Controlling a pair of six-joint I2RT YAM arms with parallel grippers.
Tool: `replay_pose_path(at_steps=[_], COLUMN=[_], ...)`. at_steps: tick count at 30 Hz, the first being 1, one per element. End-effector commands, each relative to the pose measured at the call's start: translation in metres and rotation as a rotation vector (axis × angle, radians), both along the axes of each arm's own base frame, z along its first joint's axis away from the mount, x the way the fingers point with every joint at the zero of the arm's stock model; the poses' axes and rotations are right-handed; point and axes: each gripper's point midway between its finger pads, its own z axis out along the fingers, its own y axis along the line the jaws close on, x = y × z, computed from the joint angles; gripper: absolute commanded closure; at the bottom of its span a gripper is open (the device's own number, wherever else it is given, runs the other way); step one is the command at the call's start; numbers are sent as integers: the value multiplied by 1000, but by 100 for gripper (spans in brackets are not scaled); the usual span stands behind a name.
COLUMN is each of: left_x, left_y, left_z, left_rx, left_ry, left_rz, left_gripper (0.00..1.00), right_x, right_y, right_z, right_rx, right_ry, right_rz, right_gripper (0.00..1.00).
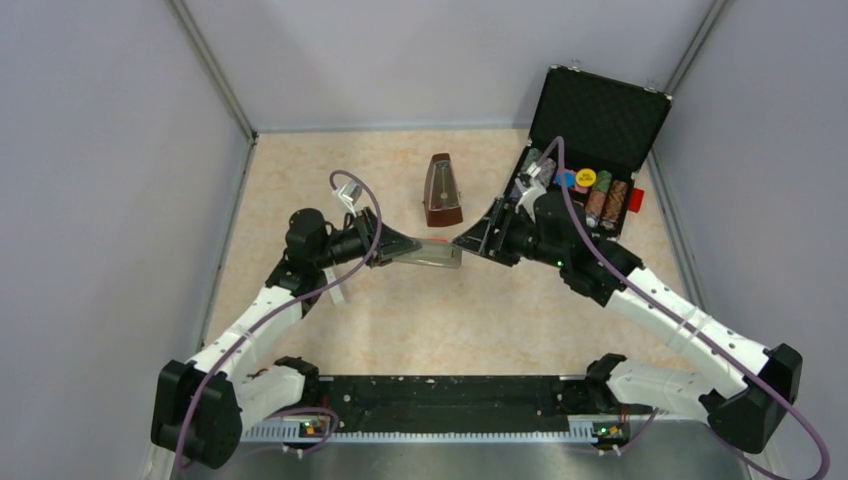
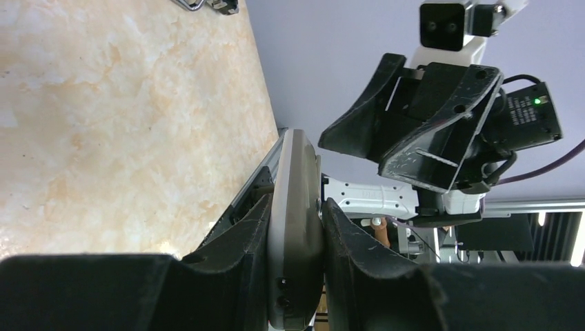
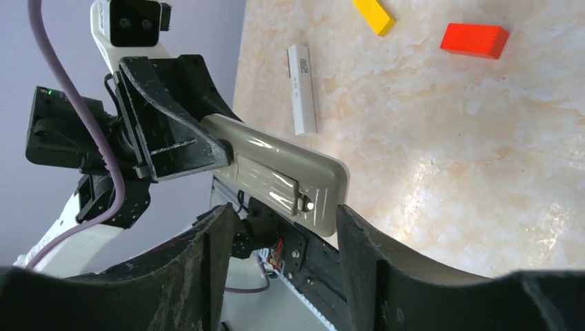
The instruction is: Load the batteries into the remote control
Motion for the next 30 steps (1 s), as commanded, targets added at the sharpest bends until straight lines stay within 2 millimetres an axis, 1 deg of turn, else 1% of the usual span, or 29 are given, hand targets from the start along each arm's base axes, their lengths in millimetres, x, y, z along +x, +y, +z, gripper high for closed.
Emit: replay_pose_path(at_steps=[1, 3, 6, 10, 15, 20, 26, 30], left_x=[2, 2, 2, 2, 2, 3, 4, 3], left_y=[-2, -2, -2, -2, -2, -2, -3, -3], left_z=[15, 14, 14, 16, 16, 14, 15, 15], left_rx=[4, 4, 4, 1, -2, 0, -3, -5], left_ry=[-92, -92, -90, -91, -90, -84, -87, -83], left_rz=[-19, -20, -18, -16, -19, -19, -21, -28], left_gripper=[100, 100, 100, 100, 100, 100, 100, 100], right_x=[6, 6, 5, 2, 3, 1, 0, -1], right_y=[2, 5, 10, 15, 19, 24, 28, 34], right_z=[20, 20, 15, 5, 3, -2, -6, -2], right_rx=[-9, -11, -14, -24, -19, -17, 2, 61], right_ry=[-50, -45, -24, 11, 11, 30, 46, 28], right_rz=[19, 31, 53, 82, 104, 124, 143, 156], right_gripper=[49, 55, 60, 60, 62, 73, 78, 83])
